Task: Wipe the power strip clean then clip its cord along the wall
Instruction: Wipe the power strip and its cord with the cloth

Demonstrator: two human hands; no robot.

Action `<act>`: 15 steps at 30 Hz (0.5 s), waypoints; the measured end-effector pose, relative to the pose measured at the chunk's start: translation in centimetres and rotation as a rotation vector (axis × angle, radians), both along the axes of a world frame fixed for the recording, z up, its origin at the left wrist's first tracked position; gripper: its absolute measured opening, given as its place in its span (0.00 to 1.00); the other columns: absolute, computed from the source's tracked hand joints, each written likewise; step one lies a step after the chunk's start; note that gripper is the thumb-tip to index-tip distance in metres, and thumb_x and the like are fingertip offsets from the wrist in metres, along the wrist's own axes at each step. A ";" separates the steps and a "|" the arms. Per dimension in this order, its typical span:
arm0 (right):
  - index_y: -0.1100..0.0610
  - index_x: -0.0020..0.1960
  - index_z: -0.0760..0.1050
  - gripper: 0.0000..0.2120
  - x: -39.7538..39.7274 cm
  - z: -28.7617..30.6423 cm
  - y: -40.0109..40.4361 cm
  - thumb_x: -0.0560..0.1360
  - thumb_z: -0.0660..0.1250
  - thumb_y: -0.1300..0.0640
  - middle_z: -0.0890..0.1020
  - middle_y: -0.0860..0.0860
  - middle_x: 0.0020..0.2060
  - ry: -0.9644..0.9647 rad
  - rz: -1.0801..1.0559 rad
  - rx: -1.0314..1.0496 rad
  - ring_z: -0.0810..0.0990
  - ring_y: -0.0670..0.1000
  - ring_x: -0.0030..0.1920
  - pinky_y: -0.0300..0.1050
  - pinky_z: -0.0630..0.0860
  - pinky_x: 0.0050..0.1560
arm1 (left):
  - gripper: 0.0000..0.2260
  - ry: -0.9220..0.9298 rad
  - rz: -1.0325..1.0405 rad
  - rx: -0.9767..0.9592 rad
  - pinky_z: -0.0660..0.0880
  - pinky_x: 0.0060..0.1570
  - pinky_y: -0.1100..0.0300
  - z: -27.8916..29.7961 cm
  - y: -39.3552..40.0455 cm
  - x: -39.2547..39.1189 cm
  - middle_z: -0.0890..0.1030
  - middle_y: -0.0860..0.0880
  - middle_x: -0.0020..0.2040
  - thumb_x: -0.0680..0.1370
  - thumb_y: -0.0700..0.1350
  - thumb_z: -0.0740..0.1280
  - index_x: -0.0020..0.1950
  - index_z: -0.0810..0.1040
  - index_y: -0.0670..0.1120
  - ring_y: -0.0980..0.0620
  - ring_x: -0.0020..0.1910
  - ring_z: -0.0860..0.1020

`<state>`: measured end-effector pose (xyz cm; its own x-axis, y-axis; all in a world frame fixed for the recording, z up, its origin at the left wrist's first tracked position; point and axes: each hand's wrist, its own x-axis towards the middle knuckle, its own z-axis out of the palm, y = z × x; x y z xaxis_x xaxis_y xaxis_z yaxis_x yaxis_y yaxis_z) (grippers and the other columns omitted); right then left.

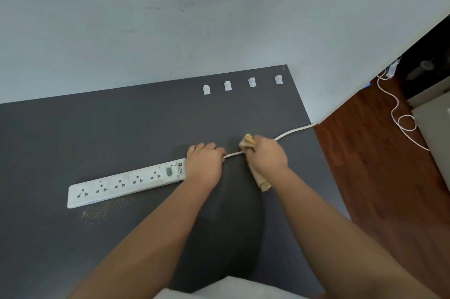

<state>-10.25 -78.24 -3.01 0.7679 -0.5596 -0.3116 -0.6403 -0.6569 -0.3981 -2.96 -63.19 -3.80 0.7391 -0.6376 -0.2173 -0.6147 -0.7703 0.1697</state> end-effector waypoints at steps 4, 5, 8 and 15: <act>0.58 0.49 0.74 0.08 -1.2 0.6 -7.7 0.73 0.62 0.55 0.81 0.60 0.48 0.048 -0.160 -0.111 0.79 0.64 0.51 0.47 0.71 0.44 | 0.11 0.013 -0.025 -0.005 0.62 0.59 0.56 -0.2 0.0 0.2 0.79 0.53 0.52 0.79 0.49 0.61 0.58 0.79 0.56 0.48 0.55 0.75; 0.58 0.48 0.74 0.07 -1.6 0.5 -9.7 0.73 0.62 0.57 0.81 0.60 0.48 0.065 -0.198 -0.131 0.79 0.64 0.50 0.47 0.70 0.43 | 0.10 0.006 -0.025 -0.009 0.62 0.58 0.56 -0.3 0.0 0.1 0.78 0.53 0.52 0.79 0.49 0.61 0.58 0.79 0.56 0.48 0.54 0.75; 0.57 0.46 0.72 0.04 -2.4 0.4 -13.9 0.71 0.61 0.60 0.79 0.60 0.46 0.110 -0.320 -0.139 0.78 0.64 0.48 0.48 0.72 0.42 | 0.10 0.002 -0.017 -0.024 0.62 0.59 0.56 -0.5 0.0 0.0 0.78 0.52 0.52 0.79 0.48 0.61 0.58 0.79 0.56 0.48 0.54 0.76; 0.56 0.51 0.74 0.10 -2.2 0.7 -11.5 0.71 0.60 0.63 0.80 0.59 0.50 0.058 -0.398 -0.102 0.78 0.63 0.51 0.48 0.73 0.46 | 0.10 -0.001 -0.013 -0.040 0.61 0.60 0.56 -0.7 -0.1 -0.1 0.79 0.52 0.48 0.78 0.46 0.62 0.55 0.80 0.55 0.48 0.51 0.78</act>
<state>-12.47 -89.71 -2.32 0.4677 -0.8398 -0.2756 -0.8720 -0.3874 -0.2994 -3.04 -63.31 -4.49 0.7306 -0.6556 -0.1908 -0.6250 -0.7547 0.1997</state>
